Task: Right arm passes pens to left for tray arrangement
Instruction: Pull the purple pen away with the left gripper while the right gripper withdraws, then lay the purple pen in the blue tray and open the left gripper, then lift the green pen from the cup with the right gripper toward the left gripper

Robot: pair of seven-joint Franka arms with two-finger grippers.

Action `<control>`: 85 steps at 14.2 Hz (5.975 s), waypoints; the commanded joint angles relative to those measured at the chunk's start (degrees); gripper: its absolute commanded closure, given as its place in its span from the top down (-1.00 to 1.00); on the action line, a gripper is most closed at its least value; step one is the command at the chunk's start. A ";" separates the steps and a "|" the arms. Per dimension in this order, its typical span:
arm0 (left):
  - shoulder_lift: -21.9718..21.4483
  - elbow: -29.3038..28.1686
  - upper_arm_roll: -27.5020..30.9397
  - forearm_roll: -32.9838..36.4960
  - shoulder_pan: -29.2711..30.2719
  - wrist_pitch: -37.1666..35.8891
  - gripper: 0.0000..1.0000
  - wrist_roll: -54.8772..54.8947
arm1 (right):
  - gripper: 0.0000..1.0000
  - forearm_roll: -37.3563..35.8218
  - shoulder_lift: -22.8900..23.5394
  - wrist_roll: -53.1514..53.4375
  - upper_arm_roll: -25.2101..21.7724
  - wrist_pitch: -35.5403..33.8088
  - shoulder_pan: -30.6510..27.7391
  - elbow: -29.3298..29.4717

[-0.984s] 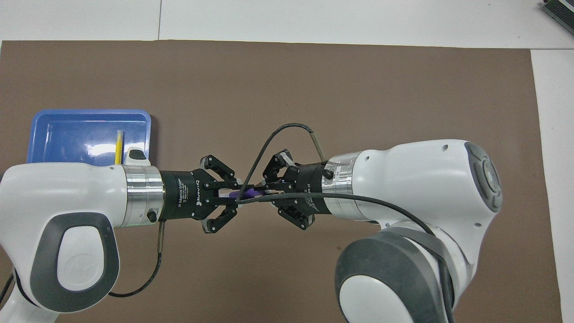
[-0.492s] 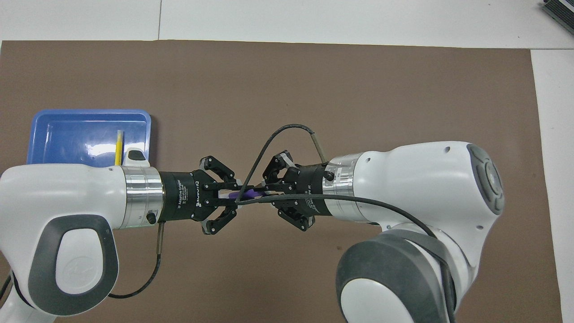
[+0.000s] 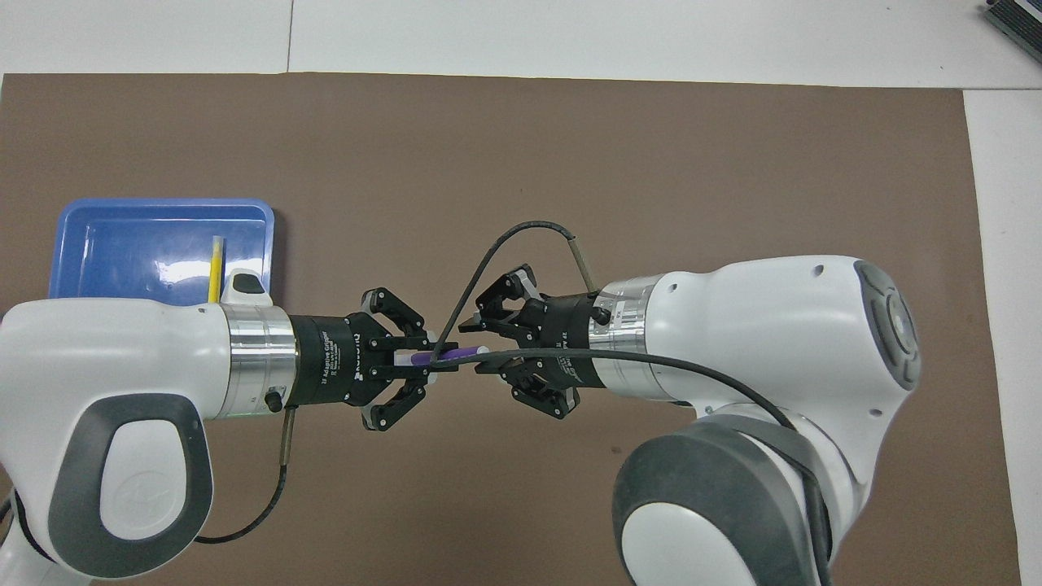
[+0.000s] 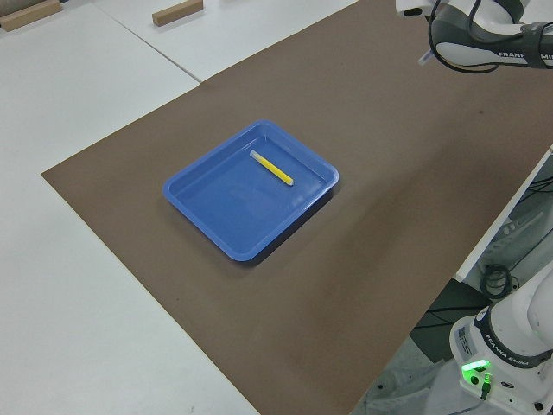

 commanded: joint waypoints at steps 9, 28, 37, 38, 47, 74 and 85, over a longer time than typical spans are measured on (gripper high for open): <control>-1.10 -1.10 0.57 30.02 20.77 -11.51 -1.00 60.13 | 1.00 -25.26 -2.21 -65.97 -0.04 -24.27 -12.28 -0.14; 29.47 9.10 1.18 50.08 27.99 17.40 -1.00 76.00 | 0.45 -43.58 1.92 -121.40 0.05 -3.02 -28.82 -14.37; 32.92 6.55 1.18 50.17 27.91 25.68 -0.42 75.47 | 0.21 -43.58 4.12 -120.17 -0.04 -0.11 -30.58 -15.08; 32.92 6.46 1.10 50.17 27.82 25.76 -0.02 74.69 | 0.19 -43.58 4.12 -120.17 -0.04 -0.02 -30.58 -15.25; 32.48 14.52 0.92 47.72 27.47 13.41 0.37 69.85 | -1.00 -43.58 4.38 -118.24 0.05 -0.63 -30.58 -15.43; 18.95 25.54 -1.63 24.96 20.26 -16.14 0.92 19.09 | -1.00 4.31 2.98 -27.58 2.43 0.19 -5.46 -1.10; 7.00 18.69 -1.72 22.22 18.95 -17.84 0.99 -27.50 | -1.00 8.63 4.56 -8.90 2.43 30.13 10.12 -6.55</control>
